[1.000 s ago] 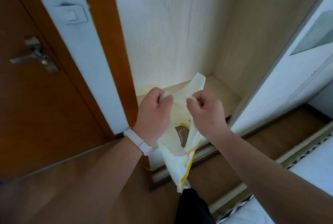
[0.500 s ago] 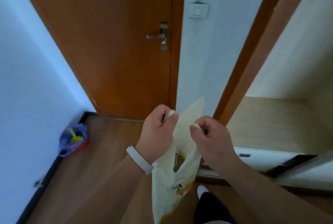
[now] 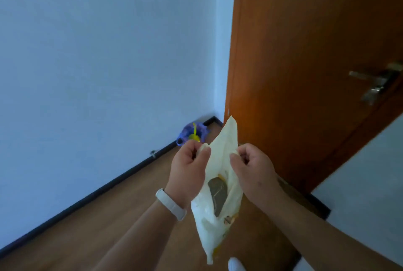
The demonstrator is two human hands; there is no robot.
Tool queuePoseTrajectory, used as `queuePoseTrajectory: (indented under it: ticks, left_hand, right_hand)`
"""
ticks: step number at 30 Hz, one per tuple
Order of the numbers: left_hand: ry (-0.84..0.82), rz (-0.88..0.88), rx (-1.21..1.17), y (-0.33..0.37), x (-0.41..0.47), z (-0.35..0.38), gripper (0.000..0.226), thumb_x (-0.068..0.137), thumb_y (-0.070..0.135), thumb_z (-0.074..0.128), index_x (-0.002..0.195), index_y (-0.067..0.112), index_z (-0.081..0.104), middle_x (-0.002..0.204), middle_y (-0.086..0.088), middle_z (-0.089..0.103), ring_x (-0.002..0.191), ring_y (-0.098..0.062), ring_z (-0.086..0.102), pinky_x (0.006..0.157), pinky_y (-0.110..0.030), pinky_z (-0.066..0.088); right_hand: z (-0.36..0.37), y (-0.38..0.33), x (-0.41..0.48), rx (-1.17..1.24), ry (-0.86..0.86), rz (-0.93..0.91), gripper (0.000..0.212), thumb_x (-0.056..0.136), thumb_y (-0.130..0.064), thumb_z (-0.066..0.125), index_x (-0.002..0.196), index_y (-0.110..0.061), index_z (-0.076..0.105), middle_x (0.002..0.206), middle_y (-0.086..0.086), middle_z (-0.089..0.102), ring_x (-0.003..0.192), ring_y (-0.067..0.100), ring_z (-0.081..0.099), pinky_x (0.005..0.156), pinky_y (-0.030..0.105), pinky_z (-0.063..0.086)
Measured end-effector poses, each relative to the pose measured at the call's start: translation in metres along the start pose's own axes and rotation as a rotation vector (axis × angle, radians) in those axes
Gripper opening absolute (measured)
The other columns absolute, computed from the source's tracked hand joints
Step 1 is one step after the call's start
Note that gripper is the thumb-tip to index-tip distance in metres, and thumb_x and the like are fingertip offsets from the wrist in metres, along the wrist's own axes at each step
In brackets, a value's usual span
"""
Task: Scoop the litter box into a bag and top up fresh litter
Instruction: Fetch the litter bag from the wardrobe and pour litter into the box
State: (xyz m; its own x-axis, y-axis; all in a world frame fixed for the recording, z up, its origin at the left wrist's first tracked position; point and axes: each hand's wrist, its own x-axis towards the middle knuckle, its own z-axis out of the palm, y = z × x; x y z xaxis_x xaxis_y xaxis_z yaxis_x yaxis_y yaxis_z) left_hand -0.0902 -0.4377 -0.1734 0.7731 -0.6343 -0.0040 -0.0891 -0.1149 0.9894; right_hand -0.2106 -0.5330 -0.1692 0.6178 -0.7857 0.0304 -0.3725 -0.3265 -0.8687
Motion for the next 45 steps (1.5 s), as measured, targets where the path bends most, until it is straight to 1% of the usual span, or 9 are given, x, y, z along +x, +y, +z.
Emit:
queuePoseTrajectory:
  ticks: [3, 6, 9, 12, 19, 25, 34, 41, 45]
  left_hand:
    - [0.178, -0.070, 0.058, -0.003, 0.011, -0.021, 0.029, 0.092, 0.019, 0.060, 0.069, 0.008, 0.047, 0.060, 0.001, 0.041, 0.057, -0.013, 0.037, 0.055, -0.030, 0.036]
    - [0.339, -0.130, 0.142, -0.006, 0.012, -0.041, 0.030, 0.093, 0.022, 0.059, 0.077, -0.001, 0.049, 0.062, 0.000, 0.043, 0.057, -0.011, 0.038, 0.050, -0.022, 0.036]
    - [0.466, -0.174, 0.197, -0.011, -0.004, -0.061, 0.027, 0.094, 0.022, 0.058, 0.077, 0.001, 0.053, 0.062, 0.000, 0.047, 0.056, -0.009, 0.039, 0.049, -0.017, 0.036]
    - [0.604, -0.219, 0.219, -0.017, -0.026, -0.084, 0.025, 0.094, 0.020, 0.056, 0.080, 0.000, 0.056, 0.064, -0.001, 0.051, 0.056, -0.008, 0.044, 0.050, -0.016, 0.039]
    - [0.878, -0.240, 0.160, -0.032, -0.073, -0.157, 0.019, 0.095, 0.017, 0.057, 0.081, 0.005, 0.062, 0.068, 0.002, 0.060, 0.061, -0.004, 0.056, 0.058, -0.013, 0.047]
    - [1.014, -0.290, 0.073, -0.065, -0.113, -0.242, 0.016, 0.094, 0.020, 0.058, 0.084, 0.009, 0.065, 0.072, 0.000, 0.064, 0.062, -0.004, 0.058, 0.059, -0.016, 0.049]
    - [1.138, -0.319, 0.021, -0.097, -0.205, -0.415, 0.018, 0.094, 0.021, 0.059, 0.085, 0.008, 0.065, 0.072, 0.000, 0.062, 0.059, -0.001, 0.054, 0.055, -0.011, 0.045]
    - [1.293, -0.339, 0.023, -0.107, -0.274, -0.514, 0.019, 0.094, 0.024, 0.059, 0.084, 0.008, 0.064, 0.070, 0.001, 0.061, 0.060, -0.004, 0.054, 0.056, -0.014, 0.047]
    - [1.422, -0.371, -0.002, -0.116, -0.310, -0.564, 0.021, 0.094, 0.025, 0.059, 0.082, 0.007, 0.063, 0.066, 0.001, 0.057, 0.059, -0.010, 0.050, 0.052, -0.019, 0.044]
  right_hand:
    - [0.024, -0.005, 0.038, 0.045, -0.170, -0.086, 0.018, 0.092, -0.026, 0.056, 0.083, -0.011, 0.058, 0.067, 0.013, 0.055, 0.051, 0.007, 0.044, 0.047, 0.021, 0.036]
    - [0.050, -0.013, 0.065, 0.092, -0.323, -0.161, 0.016, 0.091, -0.022, 0.058, 0.079, -0.010, 0.058, 0.061, 0.008, 0.053, 0.051, 0.006, 0.045, 0.048, 0.022, 0.036]
    - [0.079, -0.022, 0.076, 0.115, -0.451, -0.251, 0.018, 0.090, -0.019, 0.060, 0.074, -0.012, 0.055, 0.055, -0.003, 0.046, 0.050, 0.006, 0.041, 0.048, 0.020, 0.033]
    - [0.110, -0.037, 0.072, 0.112, -0.584, -0.314, 0.017, 0.090, -0.024, 0.060, 0.076, -0.015, 0.056, 0.061, 0.006, 0.053, 0.054, 0.009, 0.046, 0.052, 0.027, 0.038]
    - [0.185, -0.087, 0.046, 0.048, -0.783, -0.448, 0.020, 0.092, -0.026, 0.058, 0.074, -0.018, 0.056, 0.059, -0.006, 0.051, 0.051, 0.004, 0.044, 0.049, 0.019, 0.035]
    - [0.277, -0.117, -0.017, 0.013, -0.937, -0.480, 0.021, 0.094, -0.032, 0.056, 0.076, -0.020, 0.058, 0.062, -0.007, 0.054, 0.053, 0.004, 0.045, 0.050, 0.018, 0.036]
    - [0.417, -0.199, -0.138, -0.037, -1.069, -0.542, 0.023, 0.095, -0.037, 0.053, 0.079, -0.022, 0.060, 0.068, -0.002, 0.060, 0.057, 0.011, 0.050, 0.054, 0.034, 0.044]
    - [0.506, -0.255, -0.222, 0.001, -1.221, -0.630, 0.023, 0.097, -0.032, 0.053, 0.079, -0.019, 0.058, 0.064, -0.007, 0.055, 0.052, 0.003, 0.046, 0.048, 0.017, 0.038]
    - [0.564, -0.282, -0.262, 0.011, -1.303, -0.697, 0.022, 0.096, -0.031, 0.054, 0.078, -0.019, 0.058, 0.068, -0.002, 0.059, 0.057, 0.006, 0.049, 0.052, 0.022, 0.041]
